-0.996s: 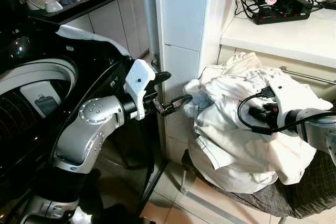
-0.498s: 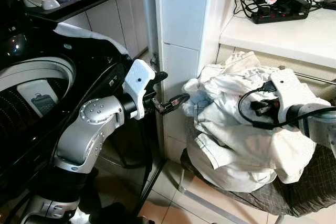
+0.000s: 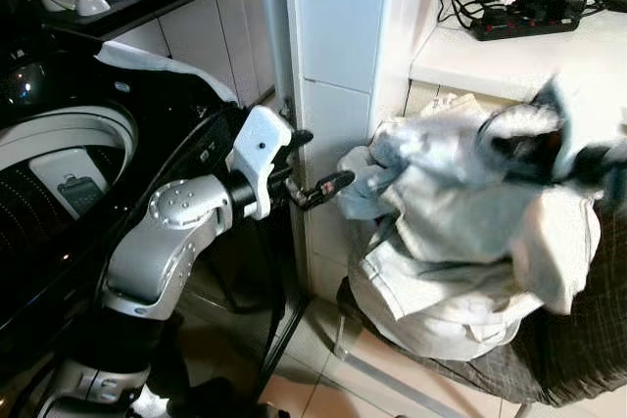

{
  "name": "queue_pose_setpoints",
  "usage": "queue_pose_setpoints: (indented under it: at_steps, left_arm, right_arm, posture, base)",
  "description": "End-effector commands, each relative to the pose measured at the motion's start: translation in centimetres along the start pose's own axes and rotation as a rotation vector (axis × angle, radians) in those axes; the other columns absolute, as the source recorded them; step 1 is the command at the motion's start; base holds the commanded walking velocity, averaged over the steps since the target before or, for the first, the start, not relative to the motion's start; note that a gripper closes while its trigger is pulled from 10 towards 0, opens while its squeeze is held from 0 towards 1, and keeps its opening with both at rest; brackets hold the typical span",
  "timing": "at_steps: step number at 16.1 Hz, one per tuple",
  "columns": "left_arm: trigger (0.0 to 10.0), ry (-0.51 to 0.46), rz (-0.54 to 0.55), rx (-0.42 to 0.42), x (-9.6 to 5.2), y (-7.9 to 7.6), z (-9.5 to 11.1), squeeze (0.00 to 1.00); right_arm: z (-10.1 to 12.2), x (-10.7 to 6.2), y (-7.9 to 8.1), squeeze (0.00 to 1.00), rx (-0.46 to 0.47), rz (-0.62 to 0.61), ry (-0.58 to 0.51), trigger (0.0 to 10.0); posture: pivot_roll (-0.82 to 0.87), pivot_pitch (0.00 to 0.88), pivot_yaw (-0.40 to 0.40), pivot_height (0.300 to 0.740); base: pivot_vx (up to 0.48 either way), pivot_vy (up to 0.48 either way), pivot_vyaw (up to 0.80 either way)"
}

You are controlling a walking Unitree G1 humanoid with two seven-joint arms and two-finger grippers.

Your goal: Clothes washing

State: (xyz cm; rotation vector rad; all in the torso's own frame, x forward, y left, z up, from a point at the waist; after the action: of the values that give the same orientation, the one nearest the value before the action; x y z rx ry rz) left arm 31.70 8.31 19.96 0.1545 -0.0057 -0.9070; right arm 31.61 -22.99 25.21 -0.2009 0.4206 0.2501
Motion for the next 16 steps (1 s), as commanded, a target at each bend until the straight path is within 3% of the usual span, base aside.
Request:
queue_pose_setpoints:
  at_steps: [1,3,4,5,6,7,8,13,15,16]
  left_arm:
    - [10.0,-0.005,0.015,0.015,-0.1,0.3,0.3,0.00]
    - [10.0,-0.002,0.007,0.015,0.0,0.1,0.1,0.00]
    - [10.0,0.000,-0.002,0.015,0.0,0.0,0.1,0.00]
    - [10.0,0.003,-0.012,0.014,0.0,-0.2,0.0,0.00]
    - [10.0,0.005,-0.015,0.015,0.1,-0.2,0.0,0.00]
    - [10.0,0.008,-0.016,0.017,0.0,-0.2,0.0,0.00]
    - [10.0,0.009,-0.016,0.018,-0.1,-0.1,0.0,0.00]
    - [10.0,0.014,-0.029,0.020,-0.2,-0.2,0.0,0.00]
    - [10.0,0.024,-0.037,0.022,-0.2,-0.3,-0.1,0.00]
    - [10.0,0.023,-0.038,0.022,-0.2,-0.3,-0.1,0.00]
  right_arm:
    - [2.2,-1.4,0.5,0.00,-0.043,0.038,-0.091,0.0]
    - [0.2,-1.3,1.1,0.00,-0.122,0.059,0.008,0.0]
    - [-1.9,-1.0,1.7,0.00,-0.178,0.076,0.099,3.4]
    - [-3.6,-0.7,2.1,0.00,-0.219,0.084,0.161,10.0]
    - [-4.1,-0.6,2.2,0.00,-0.220,0.089,0.179,10.0]
    - [-4.9,-0.5,1.8,0.94,-0.241,0.060,0.218,10.0]
    - [-4.5,-0.7,1.3,1.00,-0.246,0.045,0.214,10.0]
    - [0.0,-2.8,0.0,1.00,-0.215,0.034,0.080,10.0]
    - [0.0,-3.1,-0.2,1.00,-0.240,0.038,0.088,10.0]
    - [-0.3,-2.3,-0.2,1.00,-0.201,0.034,0.073,10.0]
  posture:
    - [-0.08,0.000,0.065,0.740]
    - [-0.09,0.000,0.066,0.740]
    - [-0.09,0.000,0.066,0.740]
    - [-0.09,0.000,0.066,0.740]
    - [-0.09,0.000,0.066,0.740]
    - [-0.09,0.000,0.067,0.740]
    - [-0.09,0.000,0.068,0.740]
    - [-0.09,0.000,0.069,0.740]
    - [-0.09,0.000,0.071,0.740]
    - [-0.09,0.000,0.075,0.740]
  base:
    - [0.000,0.000,0.00]
    - [0.000,0.000,0.00]
    - [0.000,0.000,0.00]
    - [0.000,0.000,0.00]
    - [0.000,0.000,0.00]
    - [0.000,0.000,0.00]
    - [0.000,0.000,0.00]
    - [0.000,0.000,0.00]
    - [0.000,0.000,0.00]
    - [0.000,0.000,0.00]
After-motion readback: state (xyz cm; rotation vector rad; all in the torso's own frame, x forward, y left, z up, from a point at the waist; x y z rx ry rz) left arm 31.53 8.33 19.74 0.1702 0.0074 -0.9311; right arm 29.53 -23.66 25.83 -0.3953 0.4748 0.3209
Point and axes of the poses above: a point about 5 cm out from each wrist's last joint towards the gripper, its own x axis pointing out of the wrist towards the gripper, its own z axis along the axis of the wrist's last joint, y = z × x, the point moved 3 cm from there along x, pointing out of the wrist towards the gripper, and after that the axes turned 1 degree about -x, right-handed, at the moved point
